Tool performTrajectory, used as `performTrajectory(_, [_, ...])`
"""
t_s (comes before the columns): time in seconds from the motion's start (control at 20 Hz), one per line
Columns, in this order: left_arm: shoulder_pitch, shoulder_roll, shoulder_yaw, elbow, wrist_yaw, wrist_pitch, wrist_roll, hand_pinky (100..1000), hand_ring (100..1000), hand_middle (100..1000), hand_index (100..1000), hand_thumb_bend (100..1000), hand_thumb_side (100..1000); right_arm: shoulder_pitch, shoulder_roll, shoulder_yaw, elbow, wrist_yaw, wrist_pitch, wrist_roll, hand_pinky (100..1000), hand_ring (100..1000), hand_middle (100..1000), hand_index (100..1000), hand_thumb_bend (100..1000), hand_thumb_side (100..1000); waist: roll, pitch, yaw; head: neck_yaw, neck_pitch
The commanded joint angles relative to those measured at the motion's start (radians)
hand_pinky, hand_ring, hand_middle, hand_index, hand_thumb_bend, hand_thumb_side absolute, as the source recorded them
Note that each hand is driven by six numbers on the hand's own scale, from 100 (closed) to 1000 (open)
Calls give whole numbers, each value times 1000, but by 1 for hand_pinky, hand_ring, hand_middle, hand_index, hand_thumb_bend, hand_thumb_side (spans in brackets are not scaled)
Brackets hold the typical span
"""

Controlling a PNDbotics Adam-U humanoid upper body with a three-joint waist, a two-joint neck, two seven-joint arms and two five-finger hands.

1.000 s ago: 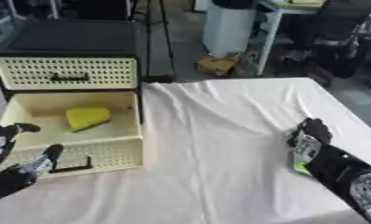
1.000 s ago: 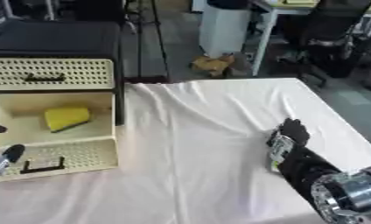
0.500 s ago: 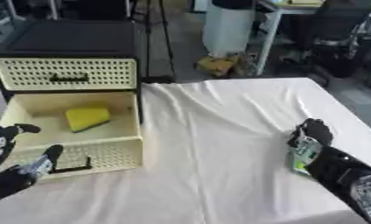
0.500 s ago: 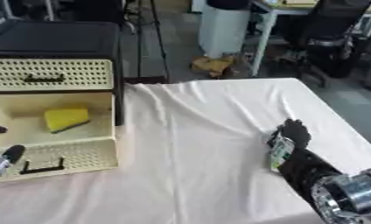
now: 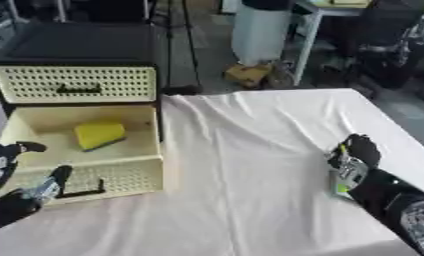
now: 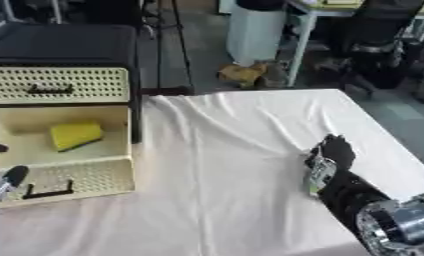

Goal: Pick up objects from table and place into drawer.

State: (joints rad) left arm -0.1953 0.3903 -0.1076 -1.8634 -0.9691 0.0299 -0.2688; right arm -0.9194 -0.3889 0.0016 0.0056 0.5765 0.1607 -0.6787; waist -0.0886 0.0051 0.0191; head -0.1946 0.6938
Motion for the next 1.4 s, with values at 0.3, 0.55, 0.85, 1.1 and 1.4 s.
performTrajectory(0.3, [-10, 16, 8, -24, -3, -2, -3, 100, 100, 100, 783, 481, 1000, -16, -15, 2, -6, 42, 28, 61, 864, 1000, 893, 884, 100, 510, 5, -6, -1, -2, 8])
performTrajectory(0.55, [-9, 15, 8, -25, -4, -3, -3, 100, 100, 100, 783, 478, 1000, -13, -17, -2, -6, 30, 52, 66, 893, 1000, 920, 899, 132, 553, 7, -4, -4, -2, 9])
performTrajectory(0.85, [-9, 14, 8, -26, -5, -3, -3, 100, 100, 100, 783, 478, 1000, -11, -16, -1, -6, 19, 73, 32, 898, 1000, 930, 907, 141, 534, 12, -1, -3, -3, 8])
performTrajectory(1.1, [-8, 15, 8, -25, -6, -3, -3, 100, 100, 100, 784, 477, 1000, -24, -23, -5, -6, -12, 67, -87, 882, 1000, 905, 898, 115, 489, 14, -2, -4, -3, 9])
performTrajectory(1.4, [-5, 17, 8, -23, -7, -4, -3, 100, 100, 100, 784, 477, 1000, -62, -46, 4, -6, -2, 50, -105, 874, 1000, 898, 897, 116, 468, 13, -4, -9, -2, 12])
